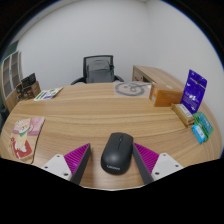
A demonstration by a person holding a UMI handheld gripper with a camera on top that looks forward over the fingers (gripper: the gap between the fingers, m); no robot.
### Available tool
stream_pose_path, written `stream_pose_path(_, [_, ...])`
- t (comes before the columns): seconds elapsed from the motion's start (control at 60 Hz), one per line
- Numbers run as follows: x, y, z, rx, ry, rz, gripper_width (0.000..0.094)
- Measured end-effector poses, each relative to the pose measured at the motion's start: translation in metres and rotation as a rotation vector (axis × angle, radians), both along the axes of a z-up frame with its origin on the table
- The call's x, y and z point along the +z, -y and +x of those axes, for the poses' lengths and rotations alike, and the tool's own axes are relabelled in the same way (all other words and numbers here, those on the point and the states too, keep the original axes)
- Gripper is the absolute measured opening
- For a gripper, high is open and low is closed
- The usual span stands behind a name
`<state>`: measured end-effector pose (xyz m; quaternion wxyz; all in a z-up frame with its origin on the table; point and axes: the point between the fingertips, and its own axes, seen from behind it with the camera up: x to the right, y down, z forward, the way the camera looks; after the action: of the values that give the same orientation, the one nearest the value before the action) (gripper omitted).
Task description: Arrange mouse
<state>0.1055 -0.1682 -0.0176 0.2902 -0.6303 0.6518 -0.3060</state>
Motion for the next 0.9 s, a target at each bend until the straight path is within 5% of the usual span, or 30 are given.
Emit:
stream_pose_path(0.217, [-0.001, -0.01, 0.025, 0.033, -0.004, -0.004, 0.0799])
stream_pose_path(0.383, [-0.002, 0.0, 0.025, 0.004, 0.009, -0.021, 0.0511])
stream_pose_path(0.75, [0.004, -0.001, 0.02, -0.04, -0.022, -0.037, 0.0301])
stream_pose_path(0.9, [0.069, -0.016, 0.023, -0.052, 0.046, -0.07, 0.03])
